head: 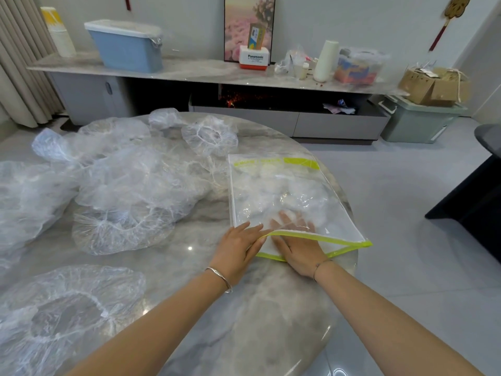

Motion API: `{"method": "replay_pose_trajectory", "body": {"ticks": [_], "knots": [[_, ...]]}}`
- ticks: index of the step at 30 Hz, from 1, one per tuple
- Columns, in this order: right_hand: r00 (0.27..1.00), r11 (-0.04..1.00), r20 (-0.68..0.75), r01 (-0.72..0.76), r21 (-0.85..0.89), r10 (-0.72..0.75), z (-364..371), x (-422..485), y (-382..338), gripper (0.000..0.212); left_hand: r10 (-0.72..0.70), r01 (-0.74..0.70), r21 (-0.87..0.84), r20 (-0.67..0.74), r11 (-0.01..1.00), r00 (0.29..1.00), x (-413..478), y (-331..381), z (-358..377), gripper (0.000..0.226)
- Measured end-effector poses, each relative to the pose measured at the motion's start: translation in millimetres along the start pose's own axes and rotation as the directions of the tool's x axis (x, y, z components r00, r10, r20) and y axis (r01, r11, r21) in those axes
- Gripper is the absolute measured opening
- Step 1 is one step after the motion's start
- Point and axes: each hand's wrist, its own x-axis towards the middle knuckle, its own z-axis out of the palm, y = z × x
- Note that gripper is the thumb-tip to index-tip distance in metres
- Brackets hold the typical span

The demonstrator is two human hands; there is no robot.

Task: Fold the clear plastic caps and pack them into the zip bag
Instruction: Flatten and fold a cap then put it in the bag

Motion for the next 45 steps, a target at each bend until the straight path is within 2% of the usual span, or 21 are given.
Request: {"method": "replay_pose_trajectory", "body": {"ticks": [4, 9, 13, 15, 17, 18, 19, 23, 26, 28, 30, 33, 36, 38, 40, 41, 44, 45], "knots": [[1.0, 1.0, -0.017, 0.002, -0.021, -0.002, -2, 8, 0, 0.097, -0.018, 0.018, 0.014, -0.005, 1.0, 1.0, 3, -3, 2, 0.054], [0.996, 0.991, 0.0, 0.089, -0.097, -0.089, -5, -36, 3, 0.068, -0.052, 0.05, 0.043, 0.044, 0.998, 0.998, 8, -7, 3, 0.063], [0.964, 0.96, 0.08, 0.261, -0.104, -0.253, -13, -77, -5, 0.067, -0.113, 0.083, 0.199, 0.144, 0.977, 0.983, -4, 1, -11, 0.058], [0.932, 0.938, 0.142, 0.343, -0.046, -0.333, -12, -88, -19, 0.072, -0.162, 0.094, 0.302, 0.208, 0.949, 0.965, -24, -2, -30, 0.078], [0.899, 0.911, 0.173, 0.412, -0.022, -0.402, -9, -91, -39, 0.075, -0.232, 0.11, 0.427, 0.246, 0.898, 0.941, -52, -13, -56, 0.118], [0.891, 0.903, 0.17, 0.429, -0.015, -0.421, -8, -90, -47, 0.076, -0.281, 0.128, 0.482, 0.26, 0.867, 0.924, -62, -20, -67, 0.13], [0.885, 0.896, 0.163, 0.443, -0.001, -0.437, -7, -88, -60, 0.076, -0.346, 0.164, 0.538, 0.256, 0.827, 0.903, -78, -28, -83, 0.131], [0.879, 0.885, 0.101, 0.463, 0.047, -0.466, -10, -81, -103, 0.08, -0.604, 0.333, 0.695, 0.181, 0.637, 0.776, -138, -61, -133, 0.091], [0.866, 0.868, 0.068, 0.491, 0.074, -0.495, -6, -80, -127, 0.072, -0.761, 0.472, 0.699, 0.162, 0.537, 0.628, -179, -78, -148, 0.086], [0.856, 0.857, 0.062, 0.509, 0.083, -0.514, -2, -79, -138, 0.069, -0.789, 0.518, 0.668, 0.173, 0.534, 0.589, -196, -81, -145, 0.085], [0.846, 0.848, 0.066, 0.525, 0.081, -0.53, 2, -79, -146, 0.07, -0.75, 0.526, 0.608, 0.184, 0.594, 0.635, -203, -80, -137, 0.091], [0.821, 0.826, 0.092, 0.558, 0.075, -0.563, 10, -81, -146, 0.067, -0.544, 0.396, 0.478, 0.224, 0.784, 0.808, -200, -76, -117, 0.119], [0.754, 0.768, 0.177, 0.641, 0.011, -0.632, 17, -89, -145, 0.072, -0.316, 0.209, 0.324, 0.327, 0.923, 0.891, -196, -70, -107, 0.106], [0.728, 0.742, 0.21, 0.67, -0.016, -0.652, 22, -93, -144, 0.069, -0.201, 0.119, 0.256, 0.324, 0.959, 0.924, -194, -62, -110, 0.096], [0.734, 0.736, 0.147, 0.675, -0.052, -0.663, 25, -93, -144, 0.059, -0.089, 0.01, 0.291, 0.259, 0.957, 0.962, -193, -55, -114, 0.093], [0.729, 0.723, 0.07, 0.684, -0.094, -0.681, 25, -90, -145, 0.05, -0.061, -0.018, 0.316, 0.239, 0.949, 0.969, -195, -52, -114, 0.095], [0.689, 0.706, -0.152, 0.692, -0.151, -0.708, 26, -81, -146, 0.017, -0.05, -0.06, 0.366, 0.285, 0.929, 0.957, -205, -45, -113, 0.101], [0.685, 0.711, -0.194, 0.687, -0.149, -0.703, 25, -81, -147, 0.013, -0.017, -0.103, 0.389, 0.292, 0.915, 0.956, -209, -47, -110, 0.099]]}}
